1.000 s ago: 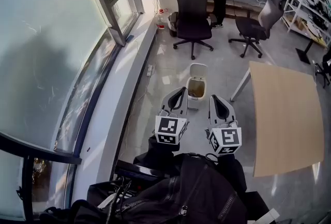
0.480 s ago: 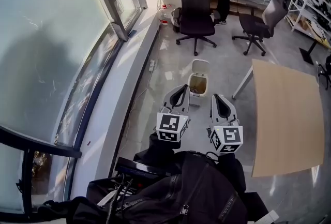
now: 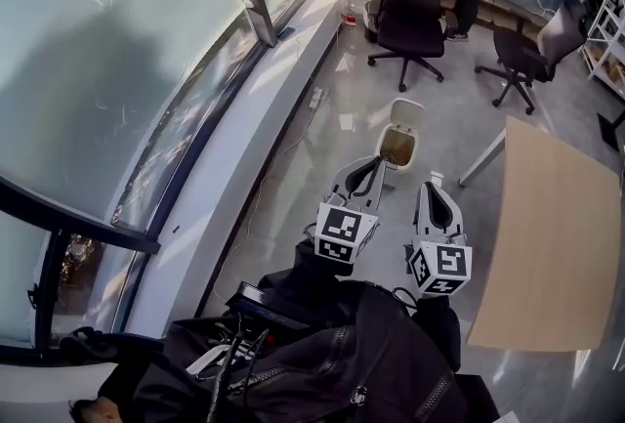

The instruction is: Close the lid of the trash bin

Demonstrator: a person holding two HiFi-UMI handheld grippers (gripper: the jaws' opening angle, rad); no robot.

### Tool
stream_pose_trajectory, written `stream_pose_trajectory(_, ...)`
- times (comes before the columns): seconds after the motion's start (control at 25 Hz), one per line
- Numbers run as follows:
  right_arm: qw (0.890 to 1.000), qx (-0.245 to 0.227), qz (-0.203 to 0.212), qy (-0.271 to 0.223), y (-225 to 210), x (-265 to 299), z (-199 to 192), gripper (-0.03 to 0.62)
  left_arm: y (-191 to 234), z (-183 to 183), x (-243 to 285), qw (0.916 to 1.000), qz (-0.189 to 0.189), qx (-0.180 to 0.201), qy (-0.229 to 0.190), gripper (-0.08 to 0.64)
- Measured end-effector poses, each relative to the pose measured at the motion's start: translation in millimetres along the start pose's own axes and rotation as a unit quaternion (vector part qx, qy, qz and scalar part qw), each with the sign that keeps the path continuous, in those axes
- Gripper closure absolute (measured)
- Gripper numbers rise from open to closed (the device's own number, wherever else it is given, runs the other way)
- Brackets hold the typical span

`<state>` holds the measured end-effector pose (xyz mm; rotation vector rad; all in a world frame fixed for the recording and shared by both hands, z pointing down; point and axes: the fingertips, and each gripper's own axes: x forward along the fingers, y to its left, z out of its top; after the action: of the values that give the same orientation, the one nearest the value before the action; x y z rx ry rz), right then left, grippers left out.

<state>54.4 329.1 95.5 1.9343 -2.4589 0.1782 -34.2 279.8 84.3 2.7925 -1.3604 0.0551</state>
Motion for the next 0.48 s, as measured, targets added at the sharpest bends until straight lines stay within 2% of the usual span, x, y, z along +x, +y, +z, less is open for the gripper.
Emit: stream_pose_trajectory(0.48,0.999,0.022,0.029,0.025,-13.4,-7.7,-30.8,0.588,-7.9,-26.1,-2.2,0.9993,0.031,-0.004,0.019,0.558)
